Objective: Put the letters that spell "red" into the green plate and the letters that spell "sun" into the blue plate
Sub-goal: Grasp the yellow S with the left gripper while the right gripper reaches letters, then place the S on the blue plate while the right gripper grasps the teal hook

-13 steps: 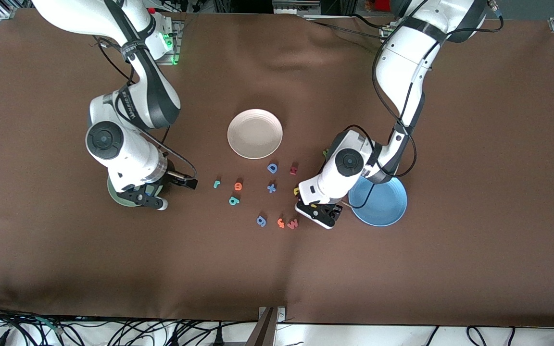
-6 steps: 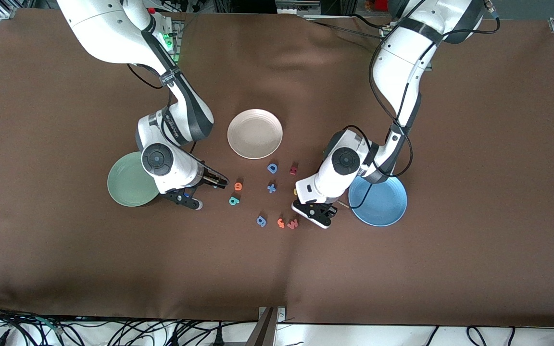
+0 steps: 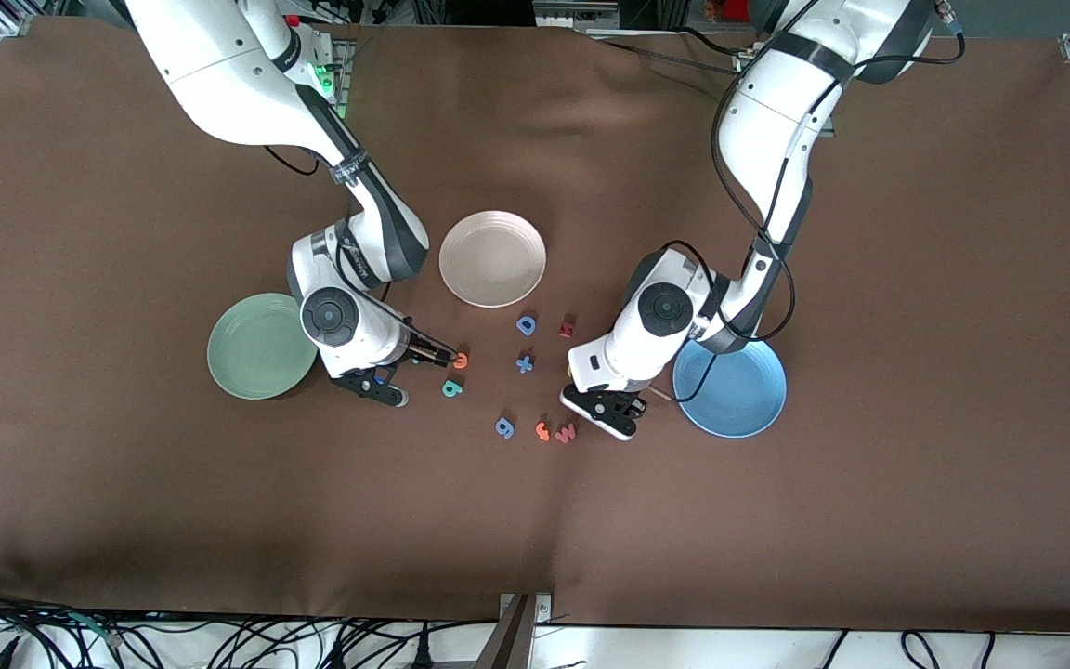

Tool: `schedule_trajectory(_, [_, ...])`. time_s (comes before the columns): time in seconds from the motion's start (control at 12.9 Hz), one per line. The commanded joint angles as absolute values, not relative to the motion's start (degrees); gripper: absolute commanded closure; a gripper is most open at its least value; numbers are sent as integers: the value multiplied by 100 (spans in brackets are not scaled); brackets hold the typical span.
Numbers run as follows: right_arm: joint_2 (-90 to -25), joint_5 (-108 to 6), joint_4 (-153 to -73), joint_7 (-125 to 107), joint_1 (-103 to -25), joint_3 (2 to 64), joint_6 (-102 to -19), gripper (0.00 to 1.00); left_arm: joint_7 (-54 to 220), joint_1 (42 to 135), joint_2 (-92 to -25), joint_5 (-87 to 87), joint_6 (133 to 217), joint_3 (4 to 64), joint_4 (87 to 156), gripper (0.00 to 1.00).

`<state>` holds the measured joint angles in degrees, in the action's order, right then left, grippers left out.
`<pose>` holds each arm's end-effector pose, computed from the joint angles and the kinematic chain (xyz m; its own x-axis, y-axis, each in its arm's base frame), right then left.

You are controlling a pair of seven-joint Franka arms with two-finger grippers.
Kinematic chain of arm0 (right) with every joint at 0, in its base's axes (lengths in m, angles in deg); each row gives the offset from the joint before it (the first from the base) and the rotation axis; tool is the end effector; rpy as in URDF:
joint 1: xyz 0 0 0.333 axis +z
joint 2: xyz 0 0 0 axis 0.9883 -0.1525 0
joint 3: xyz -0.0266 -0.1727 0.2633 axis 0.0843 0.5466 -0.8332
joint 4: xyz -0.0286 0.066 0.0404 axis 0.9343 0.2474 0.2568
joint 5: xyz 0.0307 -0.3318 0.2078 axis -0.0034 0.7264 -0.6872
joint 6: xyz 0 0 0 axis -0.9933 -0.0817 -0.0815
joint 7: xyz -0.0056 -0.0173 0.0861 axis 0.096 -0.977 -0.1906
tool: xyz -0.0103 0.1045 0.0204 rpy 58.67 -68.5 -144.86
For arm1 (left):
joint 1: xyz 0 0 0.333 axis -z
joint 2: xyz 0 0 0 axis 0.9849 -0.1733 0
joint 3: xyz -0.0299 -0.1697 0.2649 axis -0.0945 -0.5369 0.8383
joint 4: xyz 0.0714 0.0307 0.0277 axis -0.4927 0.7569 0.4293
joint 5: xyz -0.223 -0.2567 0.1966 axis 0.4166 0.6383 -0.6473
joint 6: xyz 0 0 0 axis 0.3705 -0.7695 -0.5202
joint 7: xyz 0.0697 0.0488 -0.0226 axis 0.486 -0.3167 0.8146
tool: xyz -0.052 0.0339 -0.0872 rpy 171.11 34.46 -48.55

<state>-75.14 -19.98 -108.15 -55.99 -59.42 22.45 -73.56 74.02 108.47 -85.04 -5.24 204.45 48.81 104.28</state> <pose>0.6016 0.3031 0.1833 0.9237 -0.3360 -0.1843 -0.3434 -0.9392 -0.0086 0.6375 -0.3809 0.1705 0.8517 -0.4782 0.2144 -0.5029 -0.8608 0.0781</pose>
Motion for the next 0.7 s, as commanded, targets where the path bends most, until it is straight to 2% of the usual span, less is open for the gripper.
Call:
schedule_trajectory(0.0, [-7602,-2007,-10818,-5594,-5917,2275,-7441,8,7337,10876,-8420,-481,20183,4966,10402,83])
schedule_trajectory(0.08, [-7603,-2007,-10818,-5593,-5917,2275,-7441,16,7337,10858,-8323,-481,19911,4992,10358,83])
schedule_trajectory(0.16, [-7603,-2007,-10827,-5585,-5926,2275,-7441,18,7328,10806,-8183,-481,19621,5001,10332,83])
schedule_trajectory(0.23, [-7603,-2007,-10853,-5585,-5926,2284,-7441,25,7328,10788,-8043,-481,19401,5018,10323,83])
schedule_trajectory(0.62, [-7603,-1832,-10862,-5576,-5969,2293,-7441,27,7197,10384,-7436,-1031,18066,5010,10454,82])
